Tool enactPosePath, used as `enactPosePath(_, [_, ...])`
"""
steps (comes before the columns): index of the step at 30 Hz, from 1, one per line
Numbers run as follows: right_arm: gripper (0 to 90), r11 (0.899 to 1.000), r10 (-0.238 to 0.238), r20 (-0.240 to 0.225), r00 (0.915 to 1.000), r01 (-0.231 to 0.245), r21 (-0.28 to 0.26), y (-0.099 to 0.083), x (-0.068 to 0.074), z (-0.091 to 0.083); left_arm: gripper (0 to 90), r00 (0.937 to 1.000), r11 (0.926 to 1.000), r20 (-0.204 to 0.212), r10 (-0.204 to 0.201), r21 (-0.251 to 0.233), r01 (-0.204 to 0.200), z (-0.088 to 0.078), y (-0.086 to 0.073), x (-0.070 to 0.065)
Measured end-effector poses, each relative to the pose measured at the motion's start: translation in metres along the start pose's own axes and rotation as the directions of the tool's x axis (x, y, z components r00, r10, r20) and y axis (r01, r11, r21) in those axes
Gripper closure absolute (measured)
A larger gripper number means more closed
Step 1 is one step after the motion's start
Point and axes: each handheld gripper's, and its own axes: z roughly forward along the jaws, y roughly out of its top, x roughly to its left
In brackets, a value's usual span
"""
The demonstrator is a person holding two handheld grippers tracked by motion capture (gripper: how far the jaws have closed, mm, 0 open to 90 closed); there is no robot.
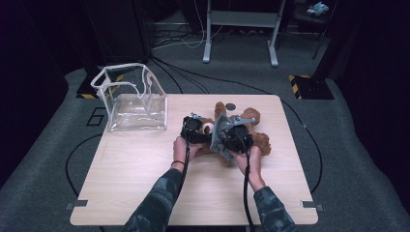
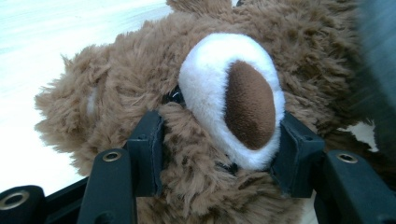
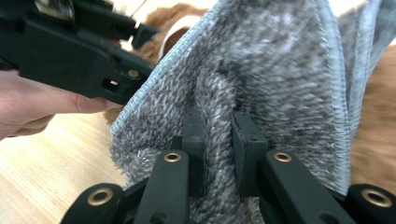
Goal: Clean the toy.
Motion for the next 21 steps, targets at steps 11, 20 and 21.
enactPosePath(11, [78.7, 0.984, -0.062, 0.03, 0.9976, 0.056, 0.17, -0.036, 0.007, 0.031, 43.5, 0.9998, 0.9999, 0.02, -0.008, 0.008, 0.008, 0.0, 0.0, 0.003])
enactPosePath(20, [78.3, 0.995, -0.037, -0.016, 0.9992, 0.038, 0.087, -0.016, 0.011, 0.006, 43.5, 0.9994, 0.9995, 0.027, -0.023, 0.021, 0.022, 0.001, 0.003, 0.005])
enactPosePath(21, [78.2, 0.996, -0.042, -0.021, 0.9989, 0.044, 0.078, -0.014, 0.016, 0.008, 43.5, 0.9993, 0.9995, 0.028, -0.023, 0.023, 0.022, 0.001, 0.004, 0.005])
